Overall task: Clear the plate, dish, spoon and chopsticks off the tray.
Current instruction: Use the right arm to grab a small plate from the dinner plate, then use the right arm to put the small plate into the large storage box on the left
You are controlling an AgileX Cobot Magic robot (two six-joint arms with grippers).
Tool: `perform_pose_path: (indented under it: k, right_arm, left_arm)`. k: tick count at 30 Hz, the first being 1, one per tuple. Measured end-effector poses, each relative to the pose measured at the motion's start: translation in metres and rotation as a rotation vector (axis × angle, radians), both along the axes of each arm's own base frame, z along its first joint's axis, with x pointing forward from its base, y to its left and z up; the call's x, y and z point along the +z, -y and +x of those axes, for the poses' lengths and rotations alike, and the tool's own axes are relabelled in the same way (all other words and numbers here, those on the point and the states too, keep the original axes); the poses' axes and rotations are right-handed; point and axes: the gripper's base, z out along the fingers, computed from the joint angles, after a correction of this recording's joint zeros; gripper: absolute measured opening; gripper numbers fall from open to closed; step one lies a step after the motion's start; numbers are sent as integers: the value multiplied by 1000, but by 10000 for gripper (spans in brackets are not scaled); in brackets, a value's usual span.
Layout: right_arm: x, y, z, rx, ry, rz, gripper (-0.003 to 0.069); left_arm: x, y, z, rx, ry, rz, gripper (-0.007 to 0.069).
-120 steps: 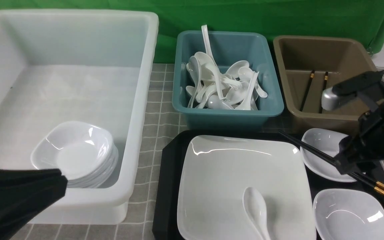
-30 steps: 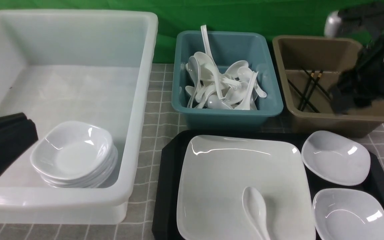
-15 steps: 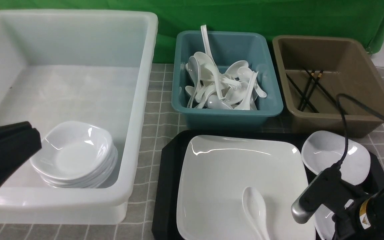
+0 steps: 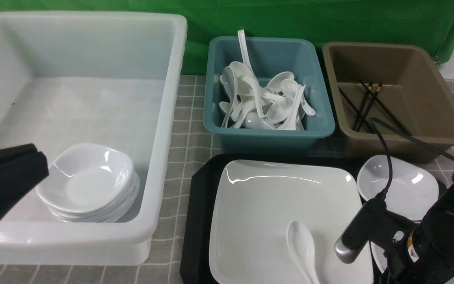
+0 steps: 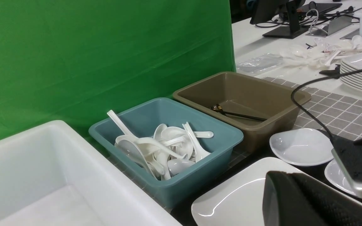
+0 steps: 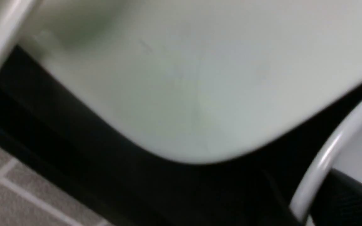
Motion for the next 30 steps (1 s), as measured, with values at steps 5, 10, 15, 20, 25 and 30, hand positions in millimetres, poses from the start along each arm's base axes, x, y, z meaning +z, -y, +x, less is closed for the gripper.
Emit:
perform_pose_path:
  k: [5,10,15,20,25,30]
  right_arm:
    - [54,1,-3,-57,33,33,65]
    - [117,-7,-10,-131,108,193,65]
    - [203,-54,-22,27,307,430,65]
    - [257,-141,-41,422,472,641,65]
    - [249,-237,-33,683,505,644,65]
    - [208,-304,-5,761,483,577,65]
  left_arm:
    - [0,0,0,0,0,0,21]
    - [-3,0,-1,-6,-24,51,21]
    - [19,-17,-13,72,-112,138,21]
    - [45,-43,-24,265,-144,161,21]
    - [47,-74,-44,451,-172,136,21]
    - [40,-92,-70,480,-164,70,21]
